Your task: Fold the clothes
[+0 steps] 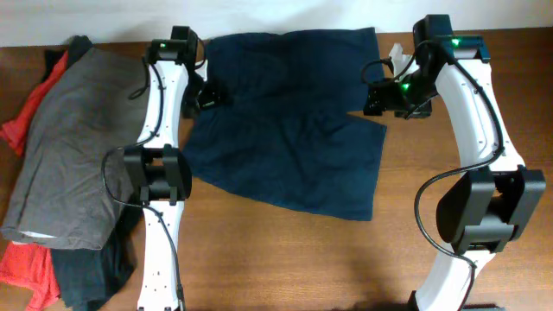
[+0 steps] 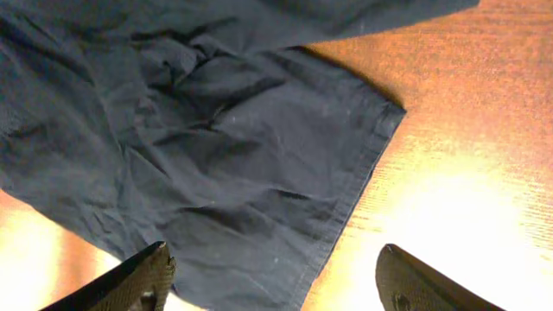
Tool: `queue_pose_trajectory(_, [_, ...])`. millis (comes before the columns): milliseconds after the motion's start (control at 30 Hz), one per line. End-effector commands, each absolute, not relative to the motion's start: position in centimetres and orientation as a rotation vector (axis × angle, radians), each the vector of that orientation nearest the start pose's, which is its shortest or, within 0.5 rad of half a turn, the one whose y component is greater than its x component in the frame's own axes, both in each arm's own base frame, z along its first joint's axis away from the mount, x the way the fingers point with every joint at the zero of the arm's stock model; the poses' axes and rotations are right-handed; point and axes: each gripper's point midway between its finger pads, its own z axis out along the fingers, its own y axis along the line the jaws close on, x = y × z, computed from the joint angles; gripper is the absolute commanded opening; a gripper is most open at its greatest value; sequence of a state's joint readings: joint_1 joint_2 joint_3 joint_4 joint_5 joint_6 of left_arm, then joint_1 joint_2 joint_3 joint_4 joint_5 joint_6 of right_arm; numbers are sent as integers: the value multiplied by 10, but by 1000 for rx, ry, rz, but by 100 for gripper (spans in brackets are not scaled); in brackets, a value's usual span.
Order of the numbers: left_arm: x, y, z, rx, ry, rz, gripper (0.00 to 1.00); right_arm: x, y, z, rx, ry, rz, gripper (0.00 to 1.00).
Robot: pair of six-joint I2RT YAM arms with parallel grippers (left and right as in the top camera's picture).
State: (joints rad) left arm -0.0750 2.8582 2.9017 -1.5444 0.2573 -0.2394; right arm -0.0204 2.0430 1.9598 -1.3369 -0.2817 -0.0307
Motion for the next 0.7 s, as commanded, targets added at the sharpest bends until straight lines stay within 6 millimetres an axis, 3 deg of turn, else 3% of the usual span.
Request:
queue_pose_trajectory(0, [528,-48,58,-145,3012,-138,84,415,41,173,-70,2942,398,83])
queue_pose_trajectory(33, [530,-49,64,-78,2994,-133,84,412,40,176,-69,2943,390,83])
queue_pose_trajectory(167, [531,-55,125,-24,2877,-152,84,396,36,205,-72,2907,349,85])
queue_pose_trajectory(300, [524,-58,195,74,2738,-146,84,362,28,240,-70,2893,265,85])
queue_pose_trajectory(433, [512,-61,249,180,2625,-125,84,332,34,262,-121,2883,171,85])
queue_pose_trajectory(533, [501,-63,280,226,2562,-113,84,308,45,276,-109,2859,73,86])
queue_pose_trajectory(667, [490,-56,297,215,2546,-31,84,282,58,276,-48,2860,22,89])
